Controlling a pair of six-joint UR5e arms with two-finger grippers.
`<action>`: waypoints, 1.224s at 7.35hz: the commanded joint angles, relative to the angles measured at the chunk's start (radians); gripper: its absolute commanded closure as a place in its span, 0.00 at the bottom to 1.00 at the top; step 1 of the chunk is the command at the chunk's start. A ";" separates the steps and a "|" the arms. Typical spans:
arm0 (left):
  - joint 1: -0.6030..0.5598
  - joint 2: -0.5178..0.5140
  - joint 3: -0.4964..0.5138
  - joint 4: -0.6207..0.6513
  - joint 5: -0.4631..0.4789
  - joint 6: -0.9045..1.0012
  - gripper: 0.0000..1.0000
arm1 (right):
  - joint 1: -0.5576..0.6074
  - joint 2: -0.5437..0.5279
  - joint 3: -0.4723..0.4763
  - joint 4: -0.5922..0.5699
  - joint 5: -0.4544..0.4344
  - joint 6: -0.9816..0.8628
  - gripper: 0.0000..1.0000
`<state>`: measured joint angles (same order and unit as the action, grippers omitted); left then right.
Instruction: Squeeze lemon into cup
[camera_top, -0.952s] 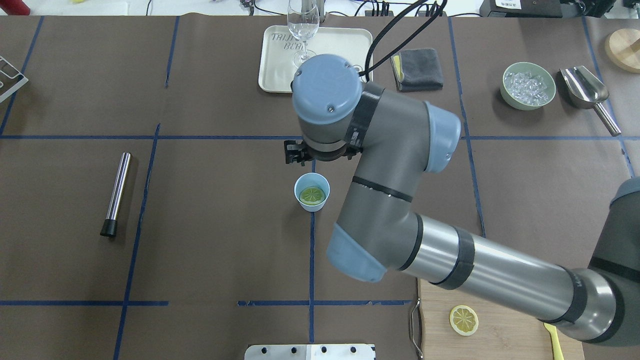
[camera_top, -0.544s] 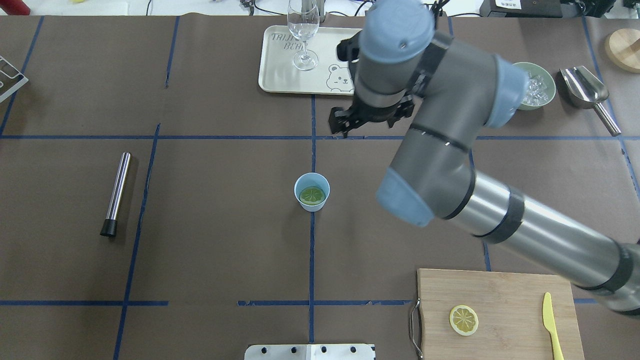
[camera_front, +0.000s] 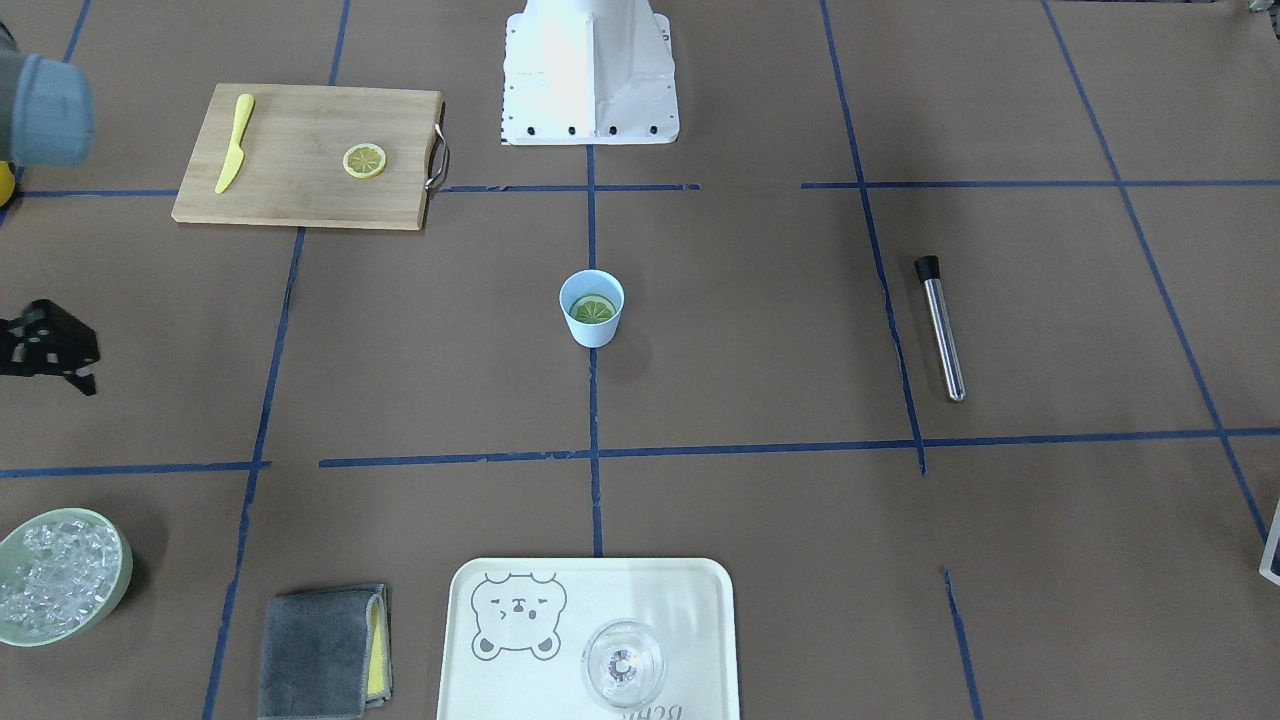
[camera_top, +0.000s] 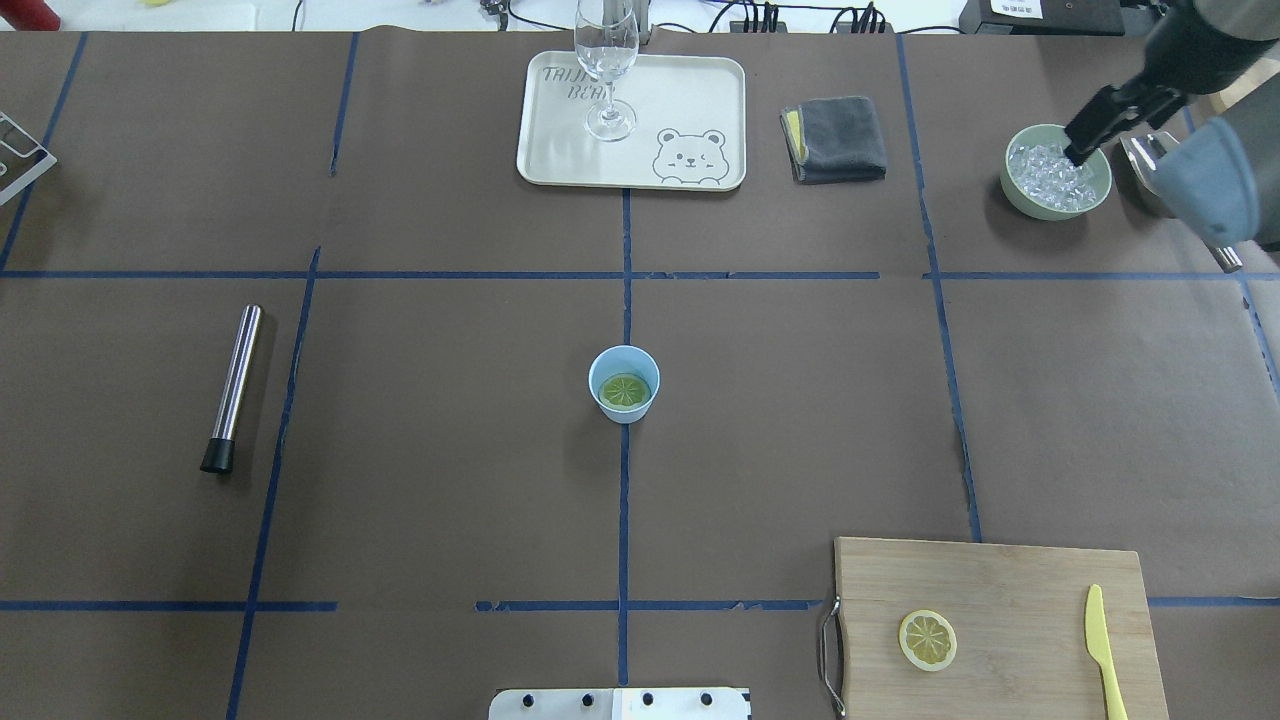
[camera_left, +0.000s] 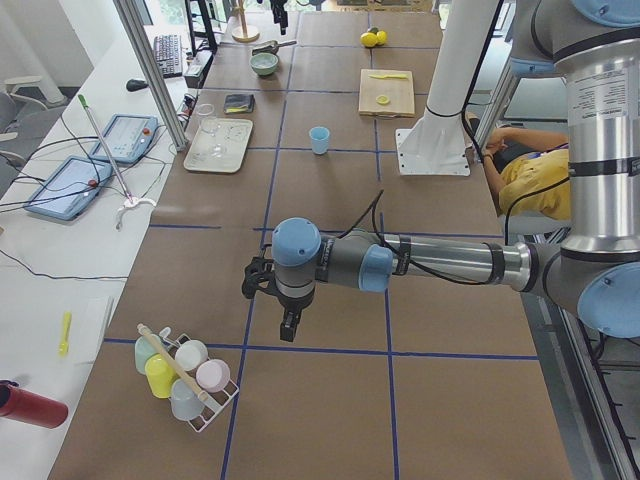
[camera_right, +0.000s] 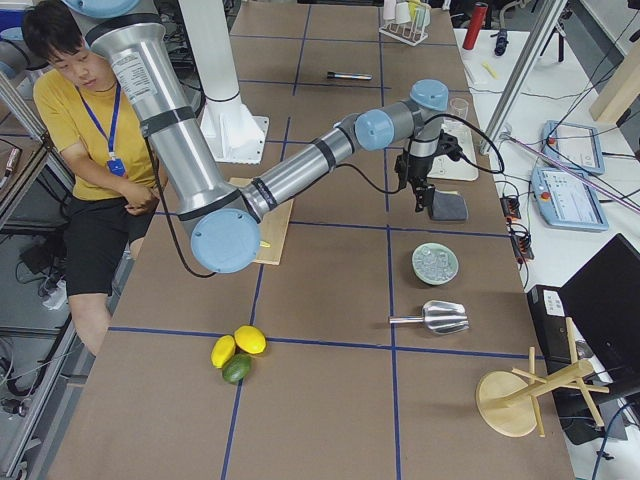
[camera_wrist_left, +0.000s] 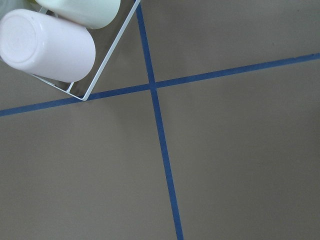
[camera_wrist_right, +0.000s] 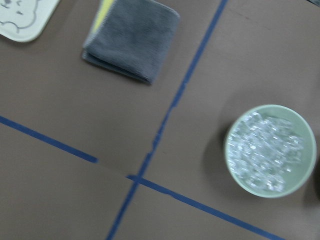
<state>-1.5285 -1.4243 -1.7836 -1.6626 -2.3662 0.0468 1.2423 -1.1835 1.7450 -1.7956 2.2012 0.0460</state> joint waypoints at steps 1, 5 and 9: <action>0.033 -0.014 0.000 0.001 0.001 -0.001 0.00 | 0.110 -0.150 0.005 0.001 0.012 -0.131 0.00; 0.106 -0.126 -0.011 -0.002 -0.005 -0.001 0.00 | 0.230 -0.313 -0.007 0.042 0.015 -0.228 0.00; 0.273 -0.292 0.021 -0.003 0.005 -0.004 0.00 | 0.238 -0.346 -0.002 0.039 0.046 -0.228 0.00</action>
<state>-1.3034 -1.6631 -1.7733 -1.6677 -2.3623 0.0466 1.4795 -1.5168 1.7421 -1.7565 2.2441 -0.1823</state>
